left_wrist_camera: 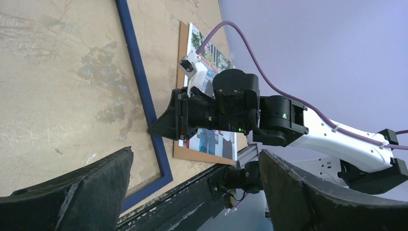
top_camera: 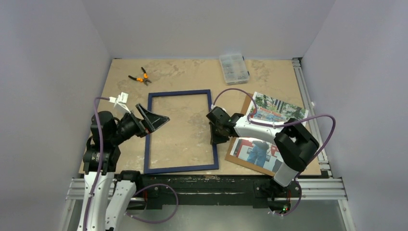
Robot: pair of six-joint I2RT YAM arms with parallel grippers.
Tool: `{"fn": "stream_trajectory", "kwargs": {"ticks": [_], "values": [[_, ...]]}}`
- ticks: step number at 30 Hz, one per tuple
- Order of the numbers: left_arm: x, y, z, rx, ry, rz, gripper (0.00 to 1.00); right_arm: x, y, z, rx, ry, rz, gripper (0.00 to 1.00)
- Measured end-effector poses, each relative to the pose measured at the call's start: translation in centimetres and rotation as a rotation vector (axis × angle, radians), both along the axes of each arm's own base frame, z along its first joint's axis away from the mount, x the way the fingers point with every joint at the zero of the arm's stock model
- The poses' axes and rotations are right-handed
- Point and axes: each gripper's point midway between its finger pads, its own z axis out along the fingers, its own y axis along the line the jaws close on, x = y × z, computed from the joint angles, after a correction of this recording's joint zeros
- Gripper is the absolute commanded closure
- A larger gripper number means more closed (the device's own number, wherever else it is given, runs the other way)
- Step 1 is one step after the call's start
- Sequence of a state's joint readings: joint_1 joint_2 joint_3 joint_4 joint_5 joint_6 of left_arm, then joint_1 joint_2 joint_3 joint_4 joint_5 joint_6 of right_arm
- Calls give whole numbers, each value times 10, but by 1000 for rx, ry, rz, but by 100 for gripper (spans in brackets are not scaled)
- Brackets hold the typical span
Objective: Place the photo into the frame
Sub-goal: Adjust the photo frame at the center of the board.
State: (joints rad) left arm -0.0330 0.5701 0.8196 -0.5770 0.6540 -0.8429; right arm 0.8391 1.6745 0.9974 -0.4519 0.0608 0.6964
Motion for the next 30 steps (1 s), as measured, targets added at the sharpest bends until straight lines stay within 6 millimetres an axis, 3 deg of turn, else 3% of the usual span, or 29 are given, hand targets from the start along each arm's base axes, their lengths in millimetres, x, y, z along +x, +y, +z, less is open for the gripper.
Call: {"fn": "stream_trajectory", "kwargs": {"ticks": [5,12,17,21,25,30], "values": [[-6,0,5,17,-11,-12,0,1,1,0,-1,9,-17,95],[-11,1,-6,52,37,-25,0,11,15,1,23,18,-63,91],[-10,2,-19,72,94,-35,0,8,16,0,34,25,-63,34],[-7,-1,-28,80,137,-56,0,2,15,9,77,18,-51,9],[-7,-14,-46,103,204,-110,0,-6,8,27,113,-2,-48,4],[-4,-38,-81,174,343,-183,0,1,5,56,196,-51,-65,2]]}}
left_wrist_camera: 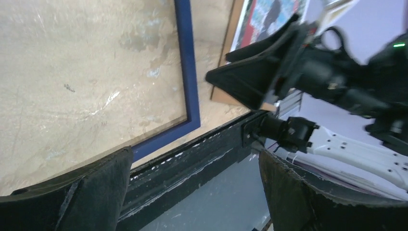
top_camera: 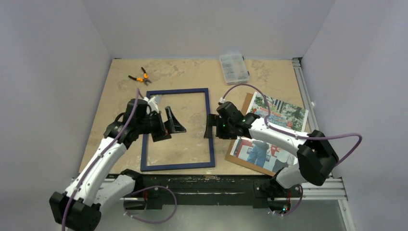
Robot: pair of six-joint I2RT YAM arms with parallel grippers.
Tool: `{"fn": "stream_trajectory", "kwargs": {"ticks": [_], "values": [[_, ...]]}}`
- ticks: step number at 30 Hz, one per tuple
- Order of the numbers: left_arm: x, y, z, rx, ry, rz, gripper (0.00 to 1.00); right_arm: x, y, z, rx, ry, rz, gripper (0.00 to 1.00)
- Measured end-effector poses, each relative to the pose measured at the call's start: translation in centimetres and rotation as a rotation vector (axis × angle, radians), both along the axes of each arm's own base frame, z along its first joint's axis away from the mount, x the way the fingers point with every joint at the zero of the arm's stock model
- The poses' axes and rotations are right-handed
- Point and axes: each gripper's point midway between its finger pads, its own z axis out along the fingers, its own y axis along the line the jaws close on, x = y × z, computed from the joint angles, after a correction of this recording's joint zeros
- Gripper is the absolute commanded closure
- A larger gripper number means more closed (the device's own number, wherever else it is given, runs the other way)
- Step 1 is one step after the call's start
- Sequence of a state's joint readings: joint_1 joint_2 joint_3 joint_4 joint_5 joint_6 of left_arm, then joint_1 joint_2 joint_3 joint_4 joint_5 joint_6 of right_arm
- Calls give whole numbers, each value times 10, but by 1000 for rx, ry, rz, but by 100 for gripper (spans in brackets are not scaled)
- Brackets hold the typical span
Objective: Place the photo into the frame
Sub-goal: Adjust the photo frame at the center of the board.
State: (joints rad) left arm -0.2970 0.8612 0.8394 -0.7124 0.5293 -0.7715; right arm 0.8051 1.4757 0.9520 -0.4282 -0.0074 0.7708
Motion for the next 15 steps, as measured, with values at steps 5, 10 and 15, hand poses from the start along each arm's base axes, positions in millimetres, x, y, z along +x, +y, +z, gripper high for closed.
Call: {"fn": "stream_trajectory", "kwargs": {"ticks": [5,10,15], "values": [[1,-26,-41,94,136,-56,3,11,-28,0,68,33,-75,2],[-3,-51,-72,202,218,-110,3,13,-71,-15,99,99,-178,2],[5,-89,-87,313,232,-162,7,12,-102,-19,142,136,-250,2]]}}
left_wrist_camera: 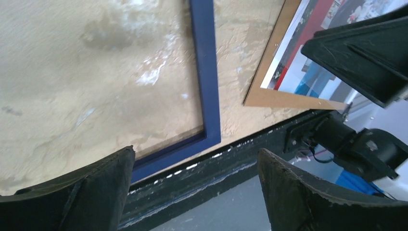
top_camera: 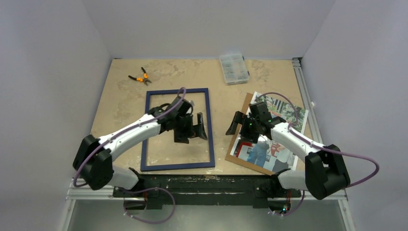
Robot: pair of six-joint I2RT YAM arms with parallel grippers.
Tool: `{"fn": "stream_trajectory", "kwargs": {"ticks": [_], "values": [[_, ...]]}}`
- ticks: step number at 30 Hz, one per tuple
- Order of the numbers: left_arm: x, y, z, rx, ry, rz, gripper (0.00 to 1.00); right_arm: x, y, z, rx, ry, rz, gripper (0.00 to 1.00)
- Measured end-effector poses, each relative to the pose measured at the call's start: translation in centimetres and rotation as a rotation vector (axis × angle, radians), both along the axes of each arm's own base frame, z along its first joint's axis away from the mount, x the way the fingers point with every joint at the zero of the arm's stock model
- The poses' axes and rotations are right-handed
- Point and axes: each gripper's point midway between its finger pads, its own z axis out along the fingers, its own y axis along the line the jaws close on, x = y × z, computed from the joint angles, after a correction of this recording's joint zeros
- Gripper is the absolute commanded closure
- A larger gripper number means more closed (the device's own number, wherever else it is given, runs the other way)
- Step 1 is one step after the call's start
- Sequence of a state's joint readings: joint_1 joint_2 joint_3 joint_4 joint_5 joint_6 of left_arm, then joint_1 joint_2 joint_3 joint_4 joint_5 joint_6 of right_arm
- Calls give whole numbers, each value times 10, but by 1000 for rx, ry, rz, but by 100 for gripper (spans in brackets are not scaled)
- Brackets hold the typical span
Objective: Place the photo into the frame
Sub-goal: Adjust the photo frame at the center of the board, then turn over the photo frame at the center of the board.
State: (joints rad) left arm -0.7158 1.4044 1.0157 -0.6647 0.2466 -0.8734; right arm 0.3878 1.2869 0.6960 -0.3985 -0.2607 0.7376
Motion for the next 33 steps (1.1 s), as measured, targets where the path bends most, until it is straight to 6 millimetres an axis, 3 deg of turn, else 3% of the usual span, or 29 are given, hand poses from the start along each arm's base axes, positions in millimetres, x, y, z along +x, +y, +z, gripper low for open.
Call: {"fn": "stream_trajectory", "kwargs": {"ticks": [6,10,15,20,23,30,33], "values": [[13,-47,-19,135,-20,-65,9,5,-16,7,21,-17,-22,2],[13,-66,-42,212,-9,-100,16,3,-20,7,19,-12,-18,2],[8,-75,-71,303,25,-125,23,0,-21,6,27,-1,-10,2],[7,-72,-86,381,35,-125,30,-2,-22,4,27,5,-7,3],[9,-71,-91,405,37,-123,41,-4,-22,1,31,16,-6,2],[10,-69,-93,422,34,-138,88,-7,-21,-3,40,33,0,3],[8,-66,-92,434,44,-122,100,-7,-20,-2,43,34,2,3]]}}
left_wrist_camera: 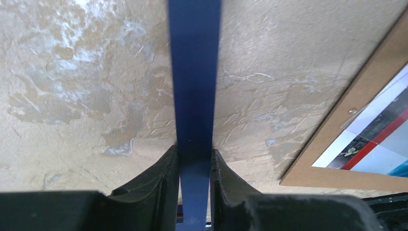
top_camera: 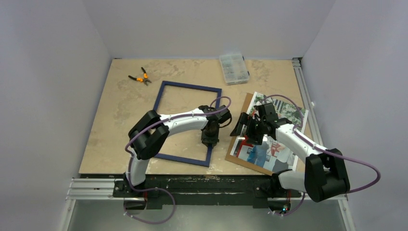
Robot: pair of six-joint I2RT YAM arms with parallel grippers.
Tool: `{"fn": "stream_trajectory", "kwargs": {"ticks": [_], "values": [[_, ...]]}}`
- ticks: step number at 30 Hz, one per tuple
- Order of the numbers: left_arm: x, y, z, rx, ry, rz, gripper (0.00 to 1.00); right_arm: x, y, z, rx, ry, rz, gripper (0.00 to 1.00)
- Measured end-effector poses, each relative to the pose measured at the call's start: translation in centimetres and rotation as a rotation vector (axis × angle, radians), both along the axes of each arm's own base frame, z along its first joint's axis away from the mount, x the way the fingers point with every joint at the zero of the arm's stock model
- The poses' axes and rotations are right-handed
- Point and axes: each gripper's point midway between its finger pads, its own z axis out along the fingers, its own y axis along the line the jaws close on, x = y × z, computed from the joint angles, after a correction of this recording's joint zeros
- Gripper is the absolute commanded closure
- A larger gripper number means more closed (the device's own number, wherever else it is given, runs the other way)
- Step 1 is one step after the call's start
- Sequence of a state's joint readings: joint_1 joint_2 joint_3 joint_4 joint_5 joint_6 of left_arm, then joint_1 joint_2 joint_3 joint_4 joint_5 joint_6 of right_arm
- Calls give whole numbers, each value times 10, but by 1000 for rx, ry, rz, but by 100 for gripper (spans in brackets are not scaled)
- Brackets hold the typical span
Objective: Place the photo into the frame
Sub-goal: Turn over the photo frame at the center of the board.
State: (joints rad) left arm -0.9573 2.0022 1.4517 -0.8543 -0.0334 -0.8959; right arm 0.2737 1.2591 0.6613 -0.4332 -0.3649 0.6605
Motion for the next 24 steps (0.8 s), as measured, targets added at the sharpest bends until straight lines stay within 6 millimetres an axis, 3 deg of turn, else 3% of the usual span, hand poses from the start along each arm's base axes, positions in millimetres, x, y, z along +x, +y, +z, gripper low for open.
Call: {"fn": "stream_trajectory", "kwargs": {"ticks": [3,8,16,21,24], "values": [[3,0,4,-6,-25,-50,100,-2,2,1,15,3,11,3],[-1,-2,32,-49,-74,-92,100,0,8,12,44,-8,38,3],[-7,4,84,-110,-165,-122,100,29,33,63,176,-136,87,4],[-15,6,96,-133,-184,-143,100,41,52,81,311,-161,96,5],[-22,5,101,-144,-190,-159,100,49,60,80,359,-147,91,6]]}}
